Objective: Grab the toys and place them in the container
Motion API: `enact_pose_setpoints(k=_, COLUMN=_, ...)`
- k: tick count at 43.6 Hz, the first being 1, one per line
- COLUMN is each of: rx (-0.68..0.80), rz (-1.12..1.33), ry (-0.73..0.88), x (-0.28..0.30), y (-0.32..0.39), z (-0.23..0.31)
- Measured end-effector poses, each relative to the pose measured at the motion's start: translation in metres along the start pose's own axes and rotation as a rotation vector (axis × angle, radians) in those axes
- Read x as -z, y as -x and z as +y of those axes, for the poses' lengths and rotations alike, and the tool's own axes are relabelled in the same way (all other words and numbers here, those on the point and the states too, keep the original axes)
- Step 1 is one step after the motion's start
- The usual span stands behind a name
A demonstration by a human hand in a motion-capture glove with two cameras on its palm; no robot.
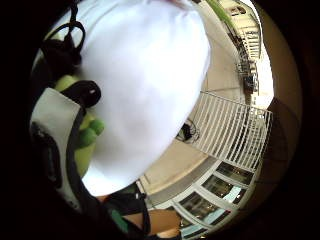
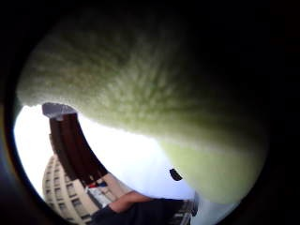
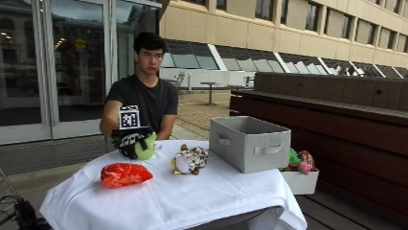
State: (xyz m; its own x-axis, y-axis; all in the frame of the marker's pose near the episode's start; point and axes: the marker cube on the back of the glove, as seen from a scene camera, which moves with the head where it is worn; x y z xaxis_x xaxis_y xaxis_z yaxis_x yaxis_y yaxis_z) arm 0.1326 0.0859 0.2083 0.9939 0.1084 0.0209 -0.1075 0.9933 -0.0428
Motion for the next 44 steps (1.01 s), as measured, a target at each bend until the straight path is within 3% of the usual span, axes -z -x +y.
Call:
enact_pose_setpoints(k=11, rx=0.011, rz=0.041, ry=0.137, x=0.013, y=0.015, z=-0.008)
enact_pose_setpoints(k=17, rx=-0.051, rz=-0.026, ry=-0.112, x=0.038, y=0.028, z=-0.042)
enact_pose_setpoints(k=20, rx=-0.029, rz=-0.025, ry=0.017, x=0.072, y=0.040, z=-0.036)
enact_pose_setpoints(k=24, rx=-0.047, rz=-0.032, ry=0.054, x=0.129, y=0.063, z=-0.044)
enact_pose_setpoints(k=34, rx=0.090, rz=-0.060, ry=-0.137, x=0.280, y=0.132, z=-0.111)
enact_pose_setpoints(k=44, rx=0.136, rz=-0.096, ry=-0.191, x=0.351, y=0.227, z=-0.143)
